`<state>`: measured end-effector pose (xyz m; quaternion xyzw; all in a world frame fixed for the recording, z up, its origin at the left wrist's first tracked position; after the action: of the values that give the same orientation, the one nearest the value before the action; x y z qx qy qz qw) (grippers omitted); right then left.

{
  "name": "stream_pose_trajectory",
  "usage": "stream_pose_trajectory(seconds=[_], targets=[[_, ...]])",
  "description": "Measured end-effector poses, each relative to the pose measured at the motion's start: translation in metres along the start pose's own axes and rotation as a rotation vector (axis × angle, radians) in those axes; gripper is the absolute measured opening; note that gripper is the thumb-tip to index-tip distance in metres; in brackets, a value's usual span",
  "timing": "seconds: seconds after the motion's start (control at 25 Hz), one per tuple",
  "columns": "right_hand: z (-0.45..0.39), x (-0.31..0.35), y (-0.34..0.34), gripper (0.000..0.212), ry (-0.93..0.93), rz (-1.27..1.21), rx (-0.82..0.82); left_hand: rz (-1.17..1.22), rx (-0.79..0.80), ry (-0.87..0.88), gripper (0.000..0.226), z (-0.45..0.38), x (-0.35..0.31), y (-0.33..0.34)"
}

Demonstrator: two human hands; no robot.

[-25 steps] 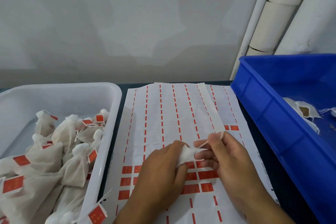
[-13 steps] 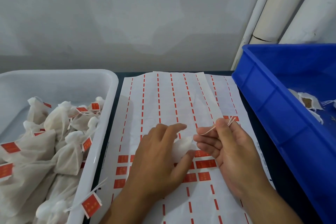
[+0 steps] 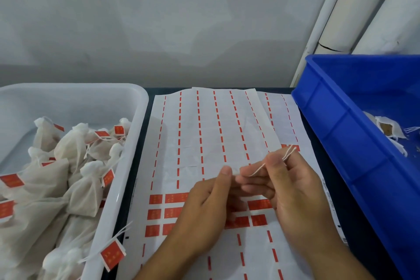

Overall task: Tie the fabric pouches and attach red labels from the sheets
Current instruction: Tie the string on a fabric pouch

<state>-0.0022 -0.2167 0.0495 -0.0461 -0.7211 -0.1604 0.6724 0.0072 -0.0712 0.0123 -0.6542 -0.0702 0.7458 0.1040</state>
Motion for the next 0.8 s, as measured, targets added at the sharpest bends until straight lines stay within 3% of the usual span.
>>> stream_pose_trajectory(seconds=[0.16, 0.32, 0.44, 0.56, 0.72, 0.8], targets=[[0.011, -0.007, 0.017, 0.013, -0.038, 0.121, 0.174, 0.232, 0.026, -0.195, 0.05, -0.005, 0.013, -0.002], [0.012, -0.013, 0.02, 0.011, -0.08, 0.269, 0.213, 0.565, 0.056, -0.287, 0.038, -0.01, 0.009, -0.008], [0.009, -0.012, 0.017, 0.012, -0.109, 0.337, 0.211, 0.634, 0.036, -0.295, 0.037, -0.012, 0.008, -0.011], [0.006, -0.011, 0.013, 0.017, -0.108, 0.353, 0.174, 0.535, -0.006, -0.296, 0.05, -0.01, 0.01, -0.013], [0.0, -0.012, 0.001, 0.026, -0.055, 0.328, 0.053, 0.011, -0.092, -0.154, 0.03, -0.012, 0.006, -0.021], [-0.002, -0.011, -0.003, 0.028, -0.109, 0.442, 0.028, -0.135, -0.109, -0.126, 0.019, -0.012, 0.002, -0.023]])
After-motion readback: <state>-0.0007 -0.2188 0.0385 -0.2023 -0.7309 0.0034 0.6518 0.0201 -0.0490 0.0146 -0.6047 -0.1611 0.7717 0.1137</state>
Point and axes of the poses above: each hand's wrist, its own z-axis away from the middle knuckle, its own y-axis out of the palm, x = y × z, the point moved 6 cm from there along -z, towards the middle knuckle, and after that the axes turned 12 degrees about -x, right-handed, at the moved point
